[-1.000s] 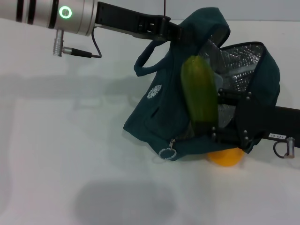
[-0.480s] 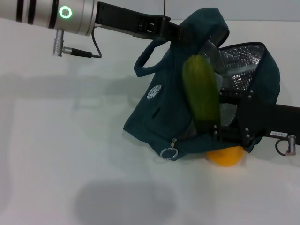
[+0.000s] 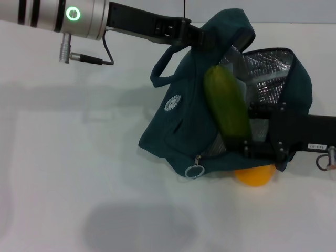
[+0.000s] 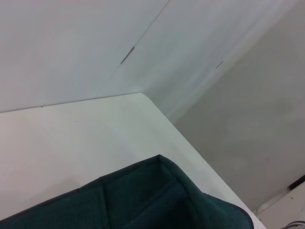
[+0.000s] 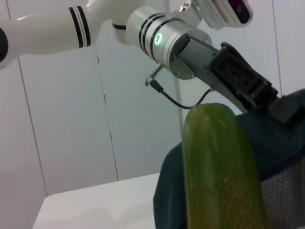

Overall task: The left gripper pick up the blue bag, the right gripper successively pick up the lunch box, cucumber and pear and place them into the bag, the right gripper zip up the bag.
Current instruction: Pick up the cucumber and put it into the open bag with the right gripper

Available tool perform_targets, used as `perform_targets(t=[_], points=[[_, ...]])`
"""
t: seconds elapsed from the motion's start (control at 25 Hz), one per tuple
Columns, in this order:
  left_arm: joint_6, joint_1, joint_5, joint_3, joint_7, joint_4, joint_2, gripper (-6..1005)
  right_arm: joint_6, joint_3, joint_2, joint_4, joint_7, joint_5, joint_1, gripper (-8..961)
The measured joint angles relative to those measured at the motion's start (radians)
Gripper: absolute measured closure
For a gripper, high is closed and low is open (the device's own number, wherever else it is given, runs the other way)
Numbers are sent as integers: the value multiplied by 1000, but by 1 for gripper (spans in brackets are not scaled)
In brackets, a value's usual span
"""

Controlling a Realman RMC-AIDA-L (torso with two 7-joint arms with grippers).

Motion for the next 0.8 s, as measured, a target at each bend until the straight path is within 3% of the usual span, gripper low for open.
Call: perform_targets(t=[0.6,0.8], points=[[1,-1,0,0,1,0,0,943,14,-21,2,-67,138,-54,24,217],[1,4,0,-5,4,0,0,943,-26,-7,2,-136,141,-19,-31,223]])
